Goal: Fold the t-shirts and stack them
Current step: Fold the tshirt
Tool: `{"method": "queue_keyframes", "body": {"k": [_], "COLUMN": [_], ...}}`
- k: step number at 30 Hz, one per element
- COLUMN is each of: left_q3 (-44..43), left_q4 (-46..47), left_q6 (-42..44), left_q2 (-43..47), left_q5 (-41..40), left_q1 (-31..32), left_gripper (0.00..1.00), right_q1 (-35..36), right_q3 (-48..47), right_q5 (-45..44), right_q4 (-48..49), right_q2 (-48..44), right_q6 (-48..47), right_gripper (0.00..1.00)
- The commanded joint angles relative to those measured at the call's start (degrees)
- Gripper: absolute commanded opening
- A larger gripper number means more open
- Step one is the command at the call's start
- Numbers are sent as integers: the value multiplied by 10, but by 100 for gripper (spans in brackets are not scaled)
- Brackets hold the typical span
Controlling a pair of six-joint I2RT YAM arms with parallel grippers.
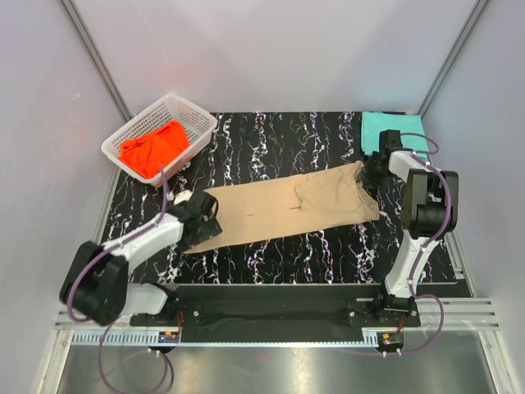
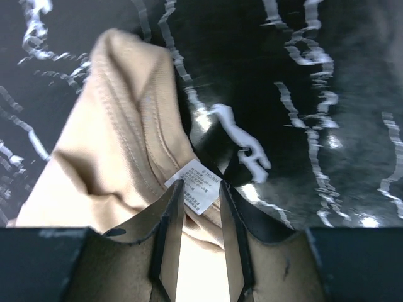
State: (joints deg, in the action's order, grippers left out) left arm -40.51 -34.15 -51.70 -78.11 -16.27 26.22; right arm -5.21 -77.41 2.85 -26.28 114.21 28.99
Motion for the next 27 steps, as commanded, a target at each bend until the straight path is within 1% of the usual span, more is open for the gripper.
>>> {"method": "queue_keyframes", "body": {"k": [1, 3, 5, 8, 9, 10, 11, 13, 14, 16, 17, 19, 20, 22, 23, 27], "left_q3": [27, 29, 24, -3, -11, -16, -27, -42, -54, -61, -67, -74, -79, -86, -98, -120], "left_q4": [-64, -82, -105, -124, -127, -116, -106, -93, -84, -60, -54, -48, -47, -45, -48, -56], "left_q6": [-82, -101, -103, -91, -84, -71, -38, -21, 1, 15, 25, 31, 28, 34, 43, 41], "left_q2": [74, 104, 121, 154, 163, 165, 164, 148, 142, 122, 107, 89, 66, 37, 3, -75], "left_q5": [-51, -53, -62, -96, -107, -117, -114, -98, -85, -61, -56, -62, -72, -86, -90, -94], "left_q1": [2, 3, 9, 15, 16, 16, 16, 16, 16, 16, 16, 17, 17, 16, 15, 6], "left_gripper": [91, 91, 91, 91, 91, 91, 91, 91, 91, 91, 91, 91, 91, 92, 92, 94], "right_q1": [5, 15, 26, 45, 49, 48, 48, 48, 48, 48, 48, 48, 48, 48, 48, 48], "right_q3": [-18, -42, -86, -144, -157, -169, -169, -179, -187, -222, -238, -275, -282, -302, -305, -296], "right_q5": [52, 86, 91, 33, -17, -26, -26, -27, -40, -65, -101, -133, -174, -216, -224, -211], "right_q4": [24, 21, 4, -49, -66, -78, -75, -71, -74, -96, -111, -147, -157, -191, -193, -185], "right_q2": [22, 52, 72, 100, 108, 109, 109, 111, 116, 137, 154, 167, 172, 171, 161, 115], "right_q6": [-27, -35, -45, -40, -36, -33, -35, -45, -50, -67, -71, -79, -78, -62, -62, -53], "right_gripper": [36, 36, 36, 36, 36, 36, 36, 36, 35, 34, 32, 30, 29, 29, 29, 31]}}
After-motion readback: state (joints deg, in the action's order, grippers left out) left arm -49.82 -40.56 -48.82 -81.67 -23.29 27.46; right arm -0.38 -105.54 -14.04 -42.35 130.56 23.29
